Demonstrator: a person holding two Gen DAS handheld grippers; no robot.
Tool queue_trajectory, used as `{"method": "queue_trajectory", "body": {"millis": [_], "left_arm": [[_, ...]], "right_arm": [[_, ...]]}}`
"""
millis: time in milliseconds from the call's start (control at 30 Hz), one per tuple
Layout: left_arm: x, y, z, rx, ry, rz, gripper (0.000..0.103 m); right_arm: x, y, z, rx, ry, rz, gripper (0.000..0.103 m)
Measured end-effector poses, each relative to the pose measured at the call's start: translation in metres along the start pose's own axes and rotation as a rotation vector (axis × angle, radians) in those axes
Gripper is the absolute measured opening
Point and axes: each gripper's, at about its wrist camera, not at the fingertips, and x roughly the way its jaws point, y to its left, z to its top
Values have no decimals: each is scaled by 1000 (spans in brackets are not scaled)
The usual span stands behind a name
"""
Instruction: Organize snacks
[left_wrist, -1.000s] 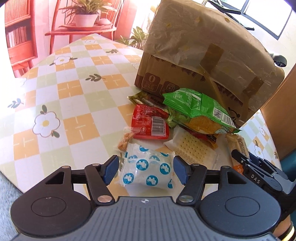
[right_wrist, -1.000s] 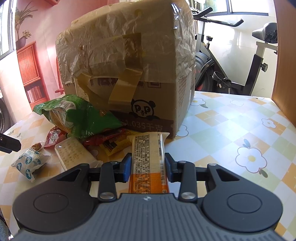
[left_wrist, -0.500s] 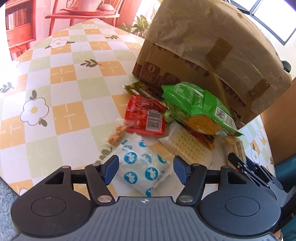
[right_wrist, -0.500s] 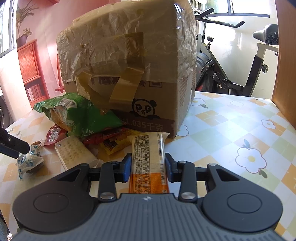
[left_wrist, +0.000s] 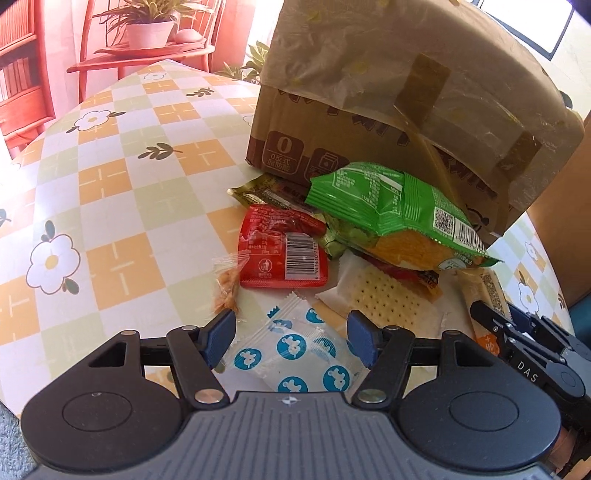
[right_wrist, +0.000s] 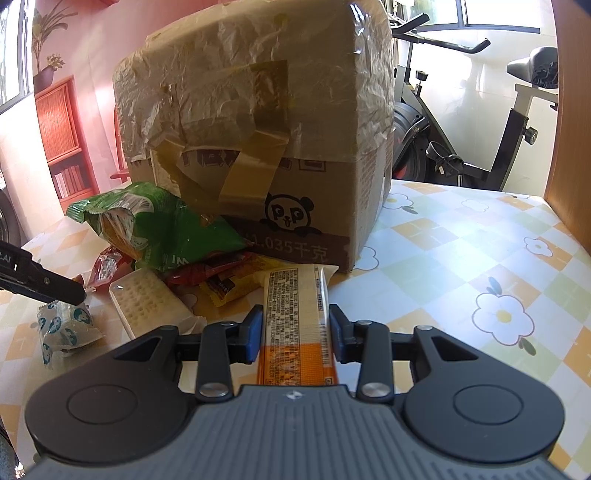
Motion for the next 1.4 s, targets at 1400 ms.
{"method": "queue_trajectory", "body": {"millis": [1400], "left_arm": [[-12,-21,-18,189,-57,-17,48]], "right_arm": [[0,0,1,5,14,-23,38]]}}
